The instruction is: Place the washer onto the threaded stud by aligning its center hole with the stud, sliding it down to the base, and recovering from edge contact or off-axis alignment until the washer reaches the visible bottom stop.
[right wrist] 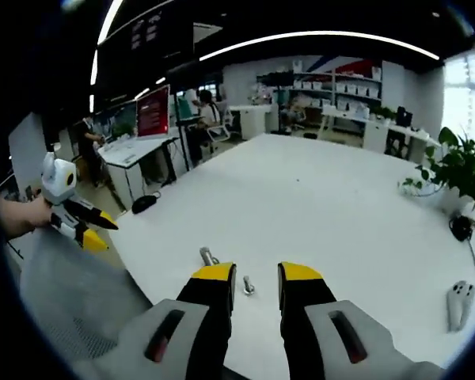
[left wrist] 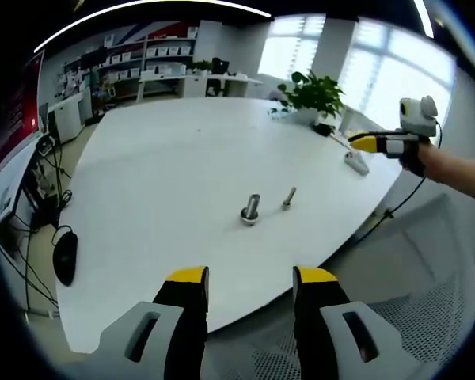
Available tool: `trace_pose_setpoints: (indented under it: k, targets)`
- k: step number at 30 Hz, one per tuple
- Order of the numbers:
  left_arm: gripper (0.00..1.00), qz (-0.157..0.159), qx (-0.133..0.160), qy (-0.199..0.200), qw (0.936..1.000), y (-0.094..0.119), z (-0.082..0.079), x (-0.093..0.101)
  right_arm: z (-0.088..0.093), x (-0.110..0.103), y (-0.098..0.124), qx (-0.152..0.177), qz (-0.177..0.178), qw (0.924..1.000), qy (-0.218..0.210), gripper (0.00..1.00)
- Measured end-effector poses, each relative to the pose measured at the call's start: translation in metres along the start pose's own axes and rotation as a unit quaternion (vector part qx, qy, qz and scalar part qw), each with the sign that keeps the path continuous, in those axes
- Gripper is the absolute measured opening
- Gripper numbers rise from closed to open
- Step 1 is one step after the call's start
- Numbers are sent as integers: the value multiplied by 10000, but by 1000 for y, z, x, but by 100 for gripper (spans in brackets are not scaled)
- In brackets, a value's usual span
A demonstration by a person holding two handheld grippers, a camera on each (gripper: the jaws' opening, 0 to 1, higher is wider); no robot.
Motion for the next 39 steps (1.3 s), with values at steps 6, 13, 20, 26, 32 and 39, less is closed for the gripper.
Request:
trace_pose_setpoints:
  k: [6, 13, 20, 26, 32, 39]
  targets:
    - [41, 30, -43, -16, 10000, -1, 1, 1, 8, -1, 11, 146, 99, 9996, -240, 23]
    - [41, 56, -78, -4, 10000, -1, 2, 2, 3, -1, 14, 350, 197, 9989, -235, 23]
    - [41, 58, -71, 13, 10000, -1, 4, 2, 7, 3, 12, 319, 311, 9990, -105, 23]
    - [41, 55, -64, 18, 10000, -1, 3, 1, 9, 17, 13, 352, 438, 9971, -521, 24]
    - [41, 38, -10, 71, 10000, 0, 2, 0, 8, 13, 14, 338, 446, 9975, -434, 24]
    - [41, 18, -41, 36, 10000, 0, 2, 0, 5, 14, 18, 375, 499, 9971, -442, 24]
Point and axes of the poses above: the point that each gripper's makers call its tool centre point, and the gripper's own axes: y roughly backward along the fingers, x roughly to its right, z roughly out of its underside, the point moved 2 cm from there along y, roughly backward along the fingers, and after that the axes turned 9 degrees about z, right-handed, at the moved point
